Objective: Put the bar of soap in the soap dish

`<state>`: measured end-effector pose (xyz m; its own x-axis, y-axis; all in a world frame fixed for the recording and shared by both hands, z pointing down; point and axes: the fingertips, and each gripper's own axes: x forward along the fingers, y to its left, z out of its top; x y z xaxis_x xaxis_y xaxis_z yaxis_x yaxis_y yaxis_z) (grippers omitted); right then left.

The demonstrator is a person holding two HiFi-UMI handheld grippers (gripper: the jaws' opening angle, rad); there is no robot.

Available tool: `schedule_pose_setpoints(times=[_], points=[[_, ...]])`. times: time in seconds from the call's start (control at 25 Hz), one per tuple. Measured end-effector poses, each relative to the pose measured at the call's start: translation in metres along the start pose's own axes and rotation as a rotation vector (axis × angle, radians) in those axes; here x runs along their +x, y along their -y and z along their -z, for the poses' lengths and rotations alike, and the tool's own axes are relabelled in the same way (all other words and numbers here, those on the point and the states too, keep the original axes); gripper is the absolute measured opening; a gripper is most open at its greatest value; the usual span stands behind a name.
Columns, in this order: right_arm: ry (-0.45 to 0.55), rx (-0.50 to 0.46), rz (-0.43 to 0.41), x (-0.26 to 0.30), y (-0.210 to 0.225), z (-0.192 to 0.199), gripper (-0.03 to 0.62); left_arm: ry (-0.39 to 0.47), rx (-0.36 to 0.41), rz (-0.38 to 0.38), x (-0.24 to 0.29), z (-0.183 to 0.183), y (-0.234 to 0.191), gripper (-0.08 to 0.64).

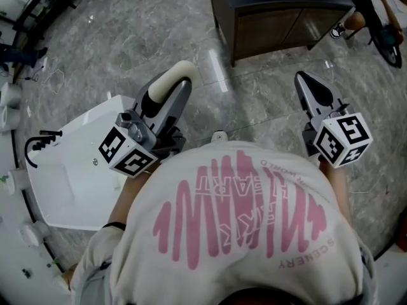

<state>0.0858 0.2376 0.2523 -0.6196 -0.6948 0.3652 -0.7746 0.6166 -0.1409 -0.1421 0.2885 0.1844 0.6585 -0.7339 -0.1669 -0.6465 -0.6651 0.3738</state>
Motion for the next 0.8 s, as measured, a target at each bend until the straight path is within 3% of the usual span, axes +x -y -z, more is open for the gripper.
schedule_pose_setpoints(times=[0.32, 0.8], points=[[0.011, -0.01, 0.016, 0.041, -0.02, -0.017, 0.018, -0.011, -0.017, 0.033, 0.001, -0.019, -0.045, 0.114], [0.006, 0.011, 0.047, 0.079, -0.01, -0.024, 0.018, -0.015, -0.012, 0.041, 0.015, -0.03, -0.089, 0.114]])
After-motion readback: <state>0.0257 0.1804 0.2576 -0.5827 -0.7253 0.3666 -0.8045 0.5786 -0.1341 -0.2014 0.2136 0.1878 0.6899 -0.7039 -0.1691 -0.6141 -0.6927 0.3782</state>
